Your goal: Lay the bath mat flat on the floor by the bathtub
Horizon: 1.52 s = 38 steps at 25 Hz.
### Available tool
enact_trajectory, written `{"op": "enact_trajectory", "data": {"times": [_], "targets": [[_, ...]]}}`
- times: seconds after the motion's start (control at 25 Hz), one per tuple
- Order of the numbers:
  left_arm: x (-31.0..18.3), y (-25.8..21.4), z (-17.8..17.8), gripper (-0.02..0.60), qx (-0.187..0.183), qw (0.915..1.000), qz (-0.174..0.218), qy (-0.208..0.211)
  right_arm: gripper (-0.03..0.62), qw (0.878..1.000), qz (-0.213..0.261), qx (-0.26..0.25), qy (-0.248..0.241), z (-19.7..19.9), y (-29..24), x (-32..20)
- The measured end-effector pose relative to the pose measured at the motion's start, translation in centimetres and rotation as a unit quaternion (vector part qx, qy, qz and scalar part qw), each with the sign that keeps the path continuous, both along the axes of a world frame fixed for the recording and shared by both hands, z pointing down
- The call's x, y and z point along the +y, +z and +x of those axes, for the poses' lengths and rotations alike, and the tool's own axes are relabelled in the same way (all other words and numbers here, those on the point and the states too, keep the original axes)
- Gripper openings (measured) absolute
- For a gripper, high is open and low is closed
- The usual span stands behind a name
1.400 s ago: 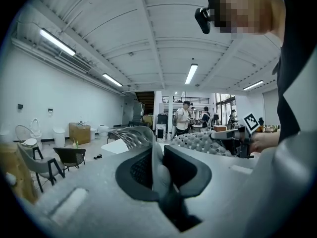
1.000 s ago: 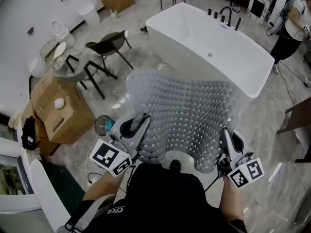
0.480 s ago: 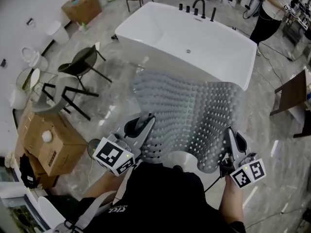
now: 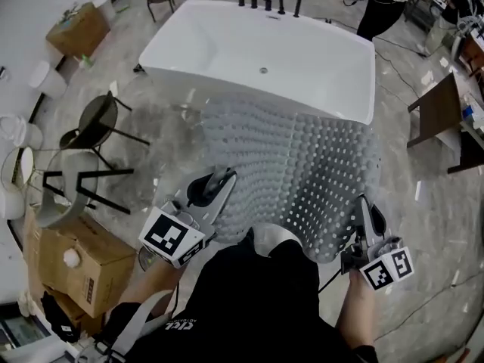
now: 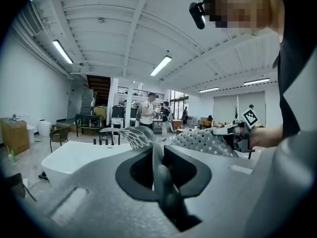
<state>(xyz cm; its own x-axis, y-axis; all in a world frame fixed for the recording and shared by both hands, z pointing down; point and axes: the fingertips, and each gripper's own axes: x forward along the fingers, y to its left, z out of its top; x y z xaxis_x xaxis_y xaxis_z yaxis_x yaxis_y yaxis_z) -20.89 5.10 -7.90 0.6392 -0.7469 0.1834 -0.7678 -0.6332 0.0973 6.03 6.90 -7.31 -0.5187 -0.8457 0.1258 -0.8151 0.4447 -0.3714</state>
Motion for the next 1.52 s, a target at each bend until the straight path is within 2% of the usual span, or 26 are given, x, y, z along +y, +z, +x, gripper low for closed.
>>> {"op": "enact_trajectory", "data": {"times": [0.28,0.44,0.6,0.96,1.36,1.52], "targets": [[-3.0,2.6,1.6,0.04,0.009,0.9991,-0.034,0.022,0.024,1.0,-0.019,0.0,0.016,0.9,2.7,-1.9],[-3.8,4.7,4.2,0.038,0.011,0.9977,-0.055,0.037,0.023,0.999,-0.035,-0.001,0.003,2.2,5.9,-2.8],[-5.0,8.1,6.4,0.038,-0.005,0.9969,-0.06,0.051,0.023,0.999,-0.043,0.001,-0.011,3.3,10.0,-4.0],[-6.9,21.7,8.0,0.032,-0.004,0.9954,-0.087,0.04,0.023,0.997,-0.075,0.019,0.0,6.9,22.4,-6.8],[-11.0,37.1,8.4,0.032,-0.034,0.995,-0.076,0.055,0.021,0.997,-0.076,0.018,0.001,7.0,35.1,-10.4],[-13.0,42.9,9.1,0.031,-0.037,0.9945,-0.076,0.062,0.021,0.997,-0.078,0.025,0.0,8.3,40.6,-11.9]]}}
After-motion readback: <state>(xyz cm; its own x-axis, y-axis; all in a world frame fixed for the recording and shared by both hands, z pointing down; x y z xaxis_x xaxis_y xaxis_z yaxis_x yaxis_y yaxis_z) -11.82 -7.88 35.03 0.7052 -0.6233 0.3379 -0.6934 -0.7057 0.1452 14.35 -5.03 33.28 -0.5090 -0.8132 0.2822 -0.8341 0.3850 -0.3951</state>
